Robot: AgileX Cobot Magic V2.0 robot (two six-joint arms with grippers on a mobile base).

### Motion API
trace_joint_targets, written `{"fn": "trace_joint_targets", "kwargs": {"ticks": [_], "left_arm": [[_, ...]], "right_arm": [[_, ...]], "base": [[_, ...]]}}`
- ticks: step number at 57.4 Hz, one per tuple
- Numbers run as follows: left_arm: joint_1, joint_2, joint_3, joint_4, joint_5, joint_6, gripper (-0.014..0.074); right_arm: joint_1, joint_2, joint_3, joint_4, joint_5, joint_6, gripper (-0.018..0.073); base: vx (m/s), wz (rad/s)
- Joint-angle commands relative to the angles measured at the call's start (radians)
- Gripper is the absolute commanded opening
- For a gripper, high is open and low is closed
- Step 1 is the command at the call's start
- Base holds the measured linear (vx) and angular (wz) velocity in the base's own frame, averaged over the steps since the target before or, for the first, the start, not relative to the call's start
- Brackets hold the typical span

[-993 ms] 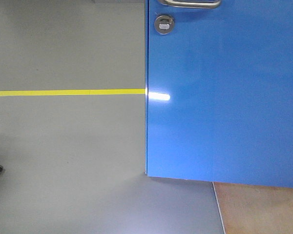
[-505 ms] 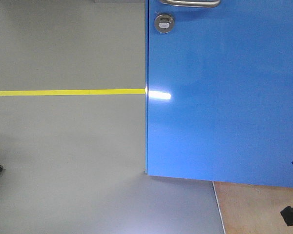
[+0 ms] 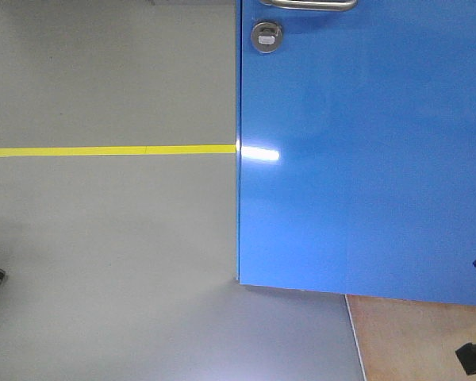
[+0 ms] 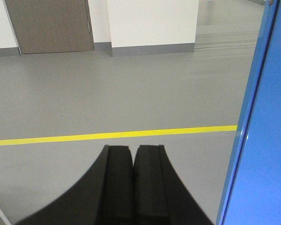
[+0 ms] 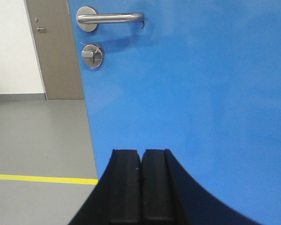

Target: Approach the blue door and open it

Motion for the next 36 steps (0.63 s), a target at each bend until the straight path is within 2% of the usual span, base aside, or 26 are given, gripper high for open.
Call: {"fn": "trace_joint_targets", "kwargs": {"ticks": [1, 16, 26, 36], "left_arm": [[-0.007, -0.012, -0.026, -0.002, -0.085, -0.007, 0.0073], [-0.007, -0.012, -0.026, -0.002, -0.085, -0.007, 0.0073], [-0.007, -0.012, -0.026, -0.002, -0.085, -0.007, 0.0073], [-0.007, -0.012, -0.026, -0.002, -0.085, -0.007, 0.0073]], "right_arm": [[-0.001, -0.015, 0.0, -0.002, -0.083, -0.008, 0.0012], [-0.006, -0.015, 0.0, -0.002, -0.084, -0.008, 0.0012], [-0.085, -0.015, 0.0, -0.002, -0.084, -0.008, 0.0012], [-0.093, -0.015, 0.0, -0.002, -0.084, -0.008, 0.0012]], "base": [[0.0, 0.0], [0.0, 0.0], [0.0, 0.0], [0.0, 0.0]]}}
